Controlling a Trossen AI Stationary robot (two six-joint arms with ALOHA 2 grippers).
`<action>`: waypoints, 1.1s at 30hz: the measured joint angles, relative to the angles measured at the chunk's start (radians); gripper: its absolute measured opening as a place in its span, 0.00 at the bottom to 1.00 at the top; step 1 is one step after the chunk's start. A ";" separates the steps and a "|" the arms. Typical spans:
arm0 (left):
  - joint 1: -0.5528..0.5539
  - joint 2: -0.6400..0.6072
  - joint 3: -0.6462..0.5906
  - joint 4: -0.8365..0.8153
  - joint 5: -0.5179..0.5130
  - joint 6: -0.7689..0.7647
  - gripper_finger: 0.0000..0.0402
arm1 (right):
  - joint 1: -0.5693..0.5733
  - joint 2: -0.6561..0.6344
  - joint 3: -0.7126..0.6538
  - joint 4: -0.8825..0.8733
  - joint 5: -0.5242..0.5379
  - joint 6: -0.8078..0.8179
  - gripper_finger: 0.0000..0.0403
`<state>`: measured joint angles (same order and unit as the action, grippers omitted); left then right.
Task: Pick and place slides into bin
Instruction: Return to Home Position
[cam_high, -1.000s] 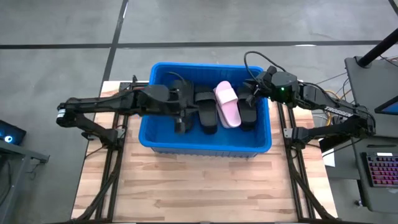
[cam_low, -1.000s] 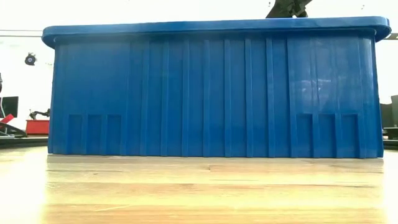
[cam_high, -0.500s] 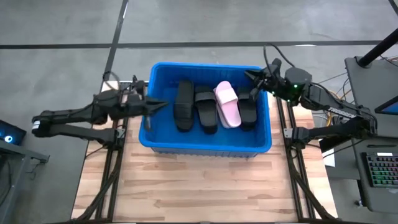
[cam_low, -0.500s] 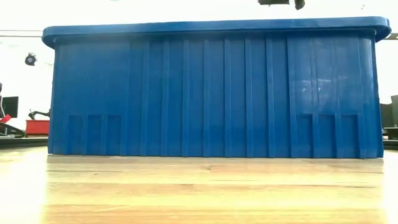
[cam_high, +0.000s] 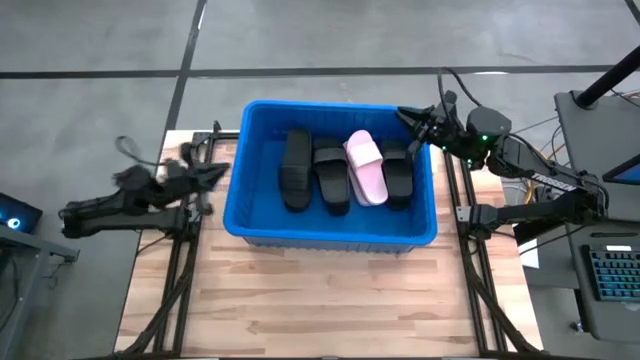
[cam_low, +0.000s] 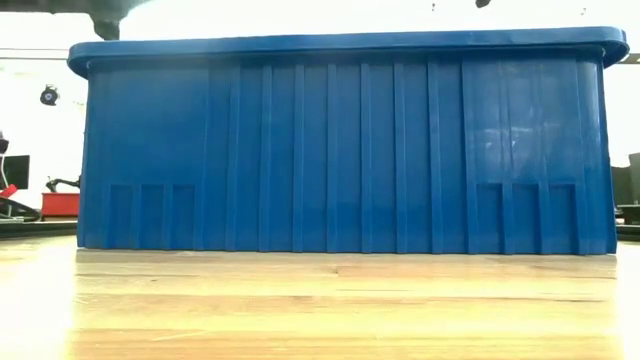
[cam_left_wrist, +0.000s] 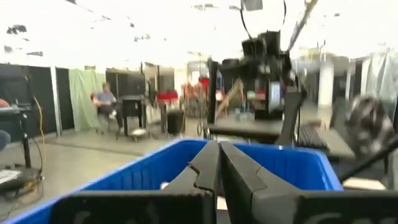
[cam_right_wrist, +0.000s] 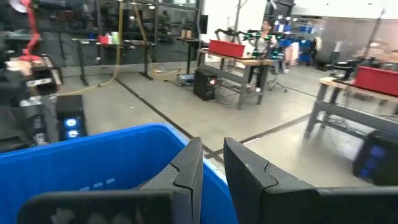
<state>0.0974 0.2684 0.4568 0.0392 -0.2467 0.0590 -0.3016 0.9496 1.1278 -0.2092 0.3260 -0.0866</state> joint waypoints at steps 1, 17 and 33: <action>0.000 -0.027 -0.007 -0.034 -0.002 0.003 0.00 | 0.000 0.000 0.000 -0.001 -0.016 0.003 0.14; -0.001 -0.222 -0.199 0.073 -0.023 0.054 0.00 | 0.000 -0.247 -0.122 0.011 -0.272 0.173 0.14; -0.001 -0.218 -0.186 0.074 -0.013 0.053 0.00 | 0.020 -0.598 -0.675 0.430 -0.390 0.316 0.11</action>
<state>0.0967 0.0507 0.2703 0.1127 -0.2592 0.1120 -0.2812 0.3512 0.4533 0.2205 -0.0635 0.2295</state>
